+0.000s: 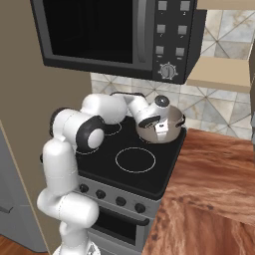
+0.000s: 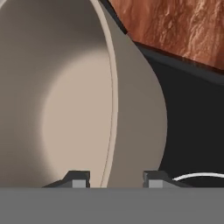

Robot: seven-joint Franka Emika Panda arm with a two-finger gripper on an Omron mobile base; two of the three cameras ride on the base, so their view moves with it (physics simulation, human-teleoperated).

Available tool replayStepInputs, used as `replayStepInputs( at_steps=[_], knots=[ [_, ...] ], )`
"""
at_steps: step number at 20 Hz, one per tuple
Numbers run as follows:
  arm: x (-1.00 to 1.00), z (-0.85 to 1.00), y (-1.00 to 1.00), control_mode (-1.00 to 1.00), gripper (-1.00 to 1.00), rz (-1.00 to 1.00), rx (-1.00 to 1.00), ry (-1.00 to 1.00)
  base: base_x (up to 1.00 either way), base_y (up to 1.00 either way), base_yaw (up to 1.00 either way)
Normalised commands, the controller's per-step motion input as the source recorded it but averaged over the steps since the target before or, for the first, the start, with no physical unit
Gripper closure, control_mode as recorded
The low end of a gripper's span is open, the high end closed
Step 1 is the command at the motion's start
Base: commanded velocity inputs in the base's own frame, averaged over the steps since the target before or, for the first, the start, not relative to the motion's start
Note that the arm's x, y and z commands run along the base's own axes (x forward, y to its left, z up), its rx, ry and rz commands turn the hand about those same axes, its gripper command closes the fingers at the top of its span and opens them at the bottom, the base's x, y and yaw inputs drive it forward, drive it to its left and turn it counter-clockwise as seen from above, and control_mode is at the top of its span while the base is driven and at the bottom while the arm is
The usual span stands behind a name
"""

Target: Move the pot and pan from the stove into the sink.

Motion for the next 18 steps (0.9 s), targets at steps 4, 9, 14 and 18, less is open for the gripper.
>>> replayStepInputs(
  at_steps=[4, 9, 14, 18],
  knots=[
    [-0.54, 0.4, 0.0, -1.0, 1.0, 0.02, 0.0, 0.04, 0.0, 0.0, 0.0],
    [-0.62, 0.46, 0.0, -1.0, 1.0, 0.04, 0.0, 0.06, 0.0, 0.0, 0.0],
    [-0.69, 0.41, 0.03, -1.0, 1.0, 0.1, -0.01, 0.05, 0.0, 0.0, 0.0],
    [-0.75, 0.36, 0.15, -1.0, 1.0, 0.15, -0.05, 0.03, 0.0, 0.0, 0.0]
  ],
)
